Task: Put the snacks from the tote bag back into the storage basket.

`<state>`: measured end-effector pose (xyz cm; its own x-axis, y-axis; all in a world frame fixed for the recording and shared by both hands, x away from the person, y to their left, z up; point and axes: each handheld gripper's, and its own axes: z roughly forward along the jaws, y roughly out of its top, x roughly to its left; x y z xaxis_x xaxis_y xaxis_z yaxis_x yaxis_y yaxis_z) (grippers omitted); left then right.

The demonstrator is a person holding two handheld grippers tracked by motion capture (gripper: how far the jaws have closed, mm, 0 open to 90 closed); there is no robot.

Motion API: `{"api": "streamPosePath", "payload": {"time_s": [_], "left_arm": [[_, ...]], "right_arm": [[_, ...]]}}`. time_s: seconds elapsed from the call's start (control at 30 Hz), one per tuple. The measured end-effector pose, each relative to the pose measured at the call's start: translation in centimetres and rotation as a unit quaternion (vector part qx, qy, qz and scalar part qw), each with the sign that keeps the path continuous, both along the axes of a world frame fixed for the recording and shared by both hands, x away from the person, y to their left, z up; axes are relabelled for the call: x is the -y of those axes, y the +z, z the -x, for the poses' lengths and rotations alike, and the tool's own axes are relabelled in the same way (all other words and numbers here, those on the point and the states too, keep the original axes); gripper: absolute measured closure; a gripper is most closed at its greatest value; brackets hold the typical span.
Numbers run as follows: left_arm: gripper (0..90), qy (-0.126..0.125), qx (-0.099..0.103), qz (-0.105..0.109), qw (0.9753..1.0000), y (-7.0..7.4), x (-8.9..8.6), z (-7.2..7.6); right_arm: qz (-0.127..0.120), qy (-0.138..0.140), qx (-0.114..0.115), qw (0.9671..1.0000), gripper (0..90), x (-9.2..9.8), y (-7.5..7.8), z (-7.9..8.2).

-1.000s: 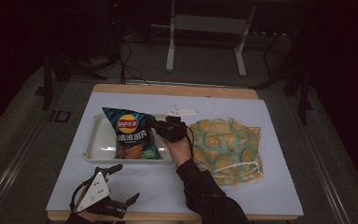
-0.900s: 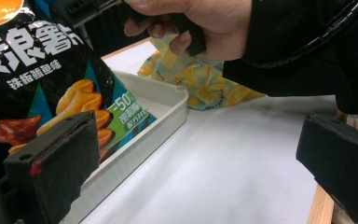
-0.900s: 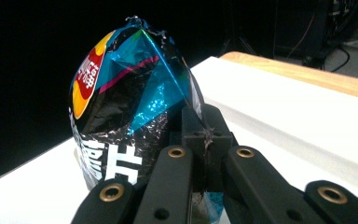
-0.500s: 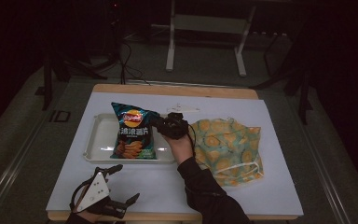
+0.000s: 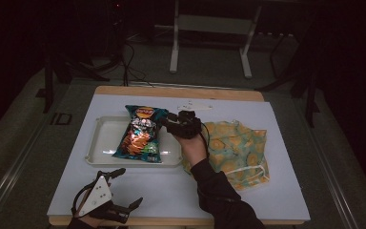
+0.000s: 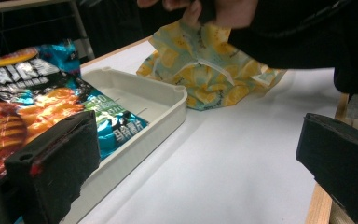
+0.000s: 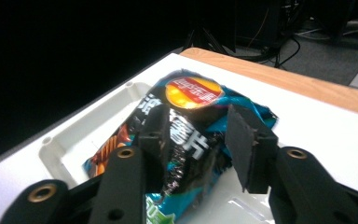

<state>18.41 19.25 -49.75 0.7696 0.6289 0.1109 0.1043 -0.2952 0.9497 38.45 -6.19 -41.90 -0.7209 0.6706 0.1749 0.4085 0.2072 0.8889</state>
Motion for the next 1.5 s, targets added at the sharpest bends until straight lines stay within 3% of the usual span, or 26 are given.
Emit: {"api": "streamPosePath", "payload": {"time_s": [0.2, 0.53, 0.83, 1.17, 1.5], "left_arm": [[0.1, 0.001, -0.001, 0.000, 1.0000, 0.0, 0.0, 0.0], [0.1, 0.002, -0.002, -0.002, 1.0000, 0.0, 0.0, -0.1], [0.1, 0.001, -0.004, -0.002, 1.0000, -0.1, 0.0, -0.2], [0.1, 0.002, -0.005, 0.000, 1.0000, -0.1, 0.1, -0.2], [0.1, 0.003, -0.005, -0.002, 1.0000, -0.1, 0.1, -0.2]], "right_arm": [[0.032, 0.001, 0.022, 0.9992, 55.1, 1.6, 1.7, 0.0], [0.062, 0.034, 0.011, 0.9974, 27.5, 4.9, 2.6, -0.7], [0.046, 0.016, 0.012, 0.9987, 11.7, 8.2, 2.8, -0.9], [0.047, -0.014, 0.019, 0.9986, 13.7, 13.0, 3.8, -1.0], [0.063, -0.053, 0.026, 0.9962, 14.0, 16.9, 3.6, -0.8]]}}
